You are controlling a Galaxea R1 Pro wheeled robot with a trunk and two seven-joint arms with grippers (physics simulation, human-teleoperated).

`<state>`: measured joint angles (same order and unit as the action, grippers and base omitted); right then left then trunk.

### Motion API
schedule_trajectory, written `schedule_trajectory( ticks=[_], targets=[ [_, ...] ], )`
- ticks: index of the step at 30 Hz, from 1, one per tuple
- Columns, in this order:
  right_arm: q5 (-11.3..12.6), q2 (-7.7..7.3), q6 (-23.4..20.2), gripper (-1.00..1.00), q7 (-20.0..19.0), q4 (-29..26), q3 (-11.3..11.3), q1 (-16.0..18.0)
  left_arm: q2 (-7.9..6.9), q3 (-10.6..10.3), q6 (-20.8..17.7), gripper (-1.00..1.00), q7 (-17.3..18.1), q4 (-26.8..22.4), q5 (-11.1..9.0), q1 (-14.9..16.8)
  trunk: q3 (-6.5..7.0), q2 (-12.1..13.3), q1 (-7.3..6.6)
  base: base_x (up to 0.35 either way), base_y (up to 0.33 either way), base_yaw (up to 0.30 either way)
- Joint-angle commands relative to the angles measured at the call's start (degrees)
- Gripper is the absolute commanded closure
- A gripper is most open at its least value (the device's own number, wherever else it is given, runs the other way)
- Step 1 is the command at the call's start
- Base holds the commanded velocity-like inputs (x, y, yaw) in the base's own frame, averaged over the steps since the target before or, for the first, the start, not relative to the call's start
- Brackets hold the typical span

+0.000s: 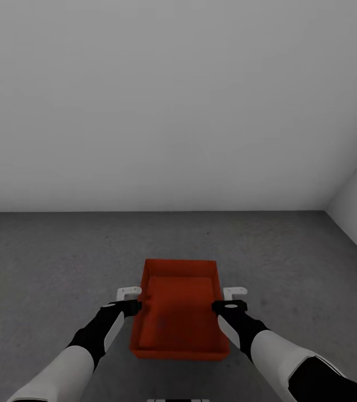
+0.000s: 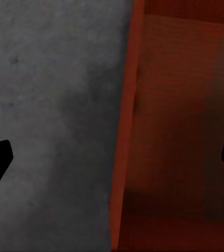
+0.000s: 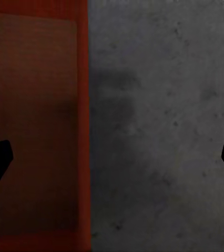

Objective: Move the two storage containers from the living room to the garage. In the garage, place one container on the floor and stack the other container on top of it (either order is fine).

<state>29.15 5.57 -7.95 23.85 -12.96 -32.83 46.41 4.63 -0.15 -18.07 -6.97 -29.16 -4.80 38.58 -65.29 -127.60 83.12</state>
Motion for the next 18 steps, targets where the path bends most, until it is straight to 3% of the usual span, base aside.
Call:
schedule_trajectory(
  ticks=[1,18],
  targets=[
    [0.26,-0.03,-0.43,-1.00,0.37,-0.12,-0.48,0.02,0.01,-0.02,-0.30,-1.00,-0.31,-0.11,-0.52,0.00,0.14,0.40,-0.23,0.000,0.000,0.000],
    [0.31,0.12,-0.49,-1.00,0.41,-0.06,-0.43,0.00,0.02,-0.02,-0.30,-1.00,-0.32,-0.11,-0.46,0.00,4.06,7.22,-3.97,0.000,0.000,0.000]
  ],
)
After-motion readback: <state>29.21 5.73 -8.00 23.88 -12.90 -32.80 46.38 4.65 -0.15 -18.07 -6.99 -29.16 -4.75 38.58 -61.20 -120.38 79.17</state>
